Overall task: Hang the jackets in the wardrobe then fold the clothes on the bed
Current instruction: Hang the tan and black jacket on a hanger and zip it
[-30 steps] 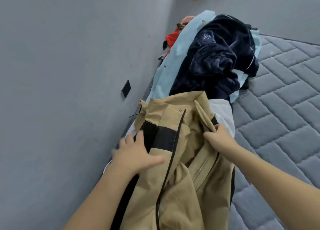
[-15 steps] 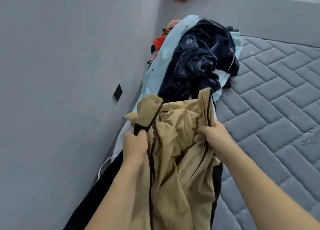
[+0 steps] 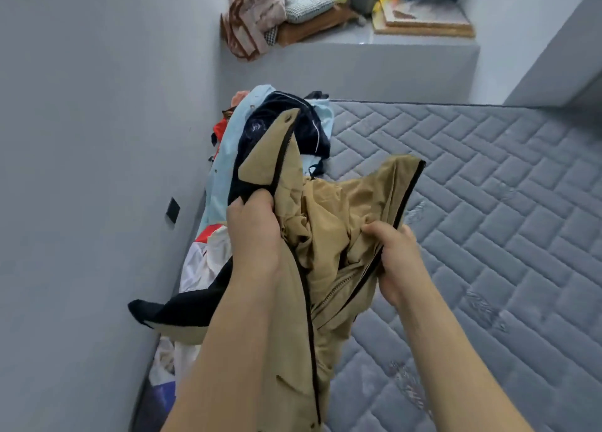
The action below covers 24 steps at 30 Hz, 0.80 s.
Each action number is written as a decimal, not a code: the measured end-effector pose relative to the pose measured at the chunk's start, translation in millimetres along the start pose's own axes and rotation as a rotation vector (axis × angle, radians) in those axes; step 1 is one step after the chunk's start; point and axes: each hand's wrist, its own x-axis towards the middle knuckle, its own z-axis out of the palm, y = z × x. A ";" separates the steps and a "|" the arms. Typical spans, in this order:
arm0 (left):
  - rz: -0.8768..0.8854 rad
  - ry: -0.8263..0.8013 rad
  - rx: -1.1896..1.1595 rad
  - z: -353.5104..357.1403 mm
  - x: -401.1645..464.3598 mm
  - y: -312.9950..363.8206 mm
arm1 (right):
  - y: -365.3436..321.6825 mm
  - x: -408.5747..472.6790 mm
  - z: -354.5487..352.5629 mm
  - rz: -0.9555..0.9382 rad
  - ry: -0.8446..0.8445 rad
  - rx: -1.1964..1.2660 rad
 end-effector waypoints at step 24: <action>0.198 -1.449 -0.059 221.7 -533.7 33.4 | -126.1 -399.6 -415.3 -0.748 1.141 0.439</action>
